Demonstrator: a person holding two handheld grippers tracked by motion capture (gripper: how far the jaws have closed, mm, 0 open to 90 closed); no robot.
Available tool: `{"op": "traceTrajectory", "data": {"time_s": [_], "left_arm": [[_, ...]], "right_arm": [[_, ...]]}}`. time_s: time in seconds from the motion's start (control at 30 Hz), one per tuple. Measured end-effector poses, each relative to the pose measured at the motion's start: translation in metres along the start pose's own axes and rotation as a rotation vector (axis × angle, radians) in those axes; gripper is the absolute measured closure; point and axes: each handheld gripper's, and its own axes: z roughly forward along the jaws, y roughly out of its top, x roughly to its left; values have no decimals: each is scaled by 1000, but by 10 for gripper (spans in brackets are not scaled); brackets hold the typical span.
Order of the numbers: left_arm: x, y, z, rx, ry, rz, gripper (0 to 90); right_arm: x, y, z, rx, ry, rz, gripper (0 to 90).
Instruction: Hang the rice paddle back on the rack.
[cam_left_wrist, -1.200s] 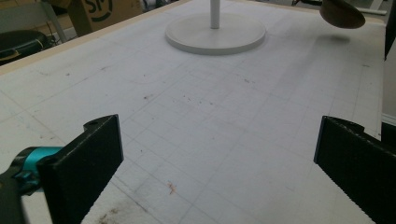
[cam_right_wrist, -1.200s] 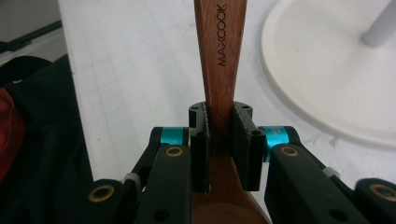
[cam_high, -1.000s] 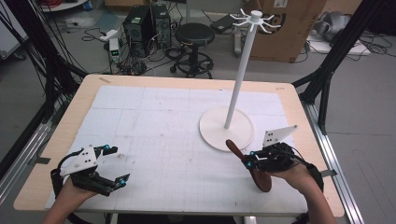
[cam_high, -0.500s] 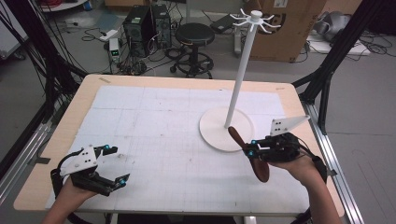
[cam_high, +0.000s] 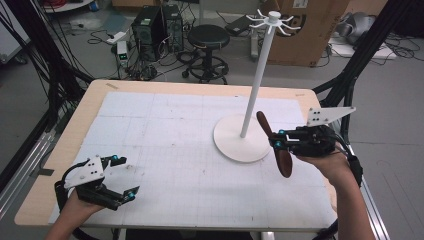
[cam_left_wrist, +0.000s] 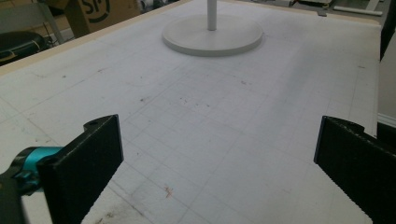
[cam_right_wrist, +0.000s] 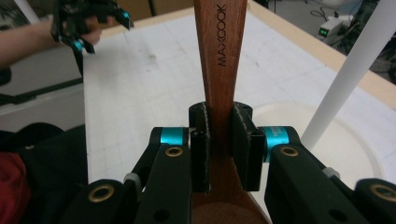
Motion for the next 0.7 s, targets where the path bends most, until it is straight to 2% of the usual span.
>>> {"op": "traceTrajectory", "data": {"time_s": [0.1,0.33,0.7], "left_arm": [[0,0,-1,-2,1,-1,19],[1,0,0,-3,-2,1,19],[1,2,-1,-13,-10,-2,19]], "right_arm": [[-4,5,-5,-27,-13,-2,784],[-14,17,-18,-95,-8,7,784],[-24,31,-30,-145,-21,10,784]]}}
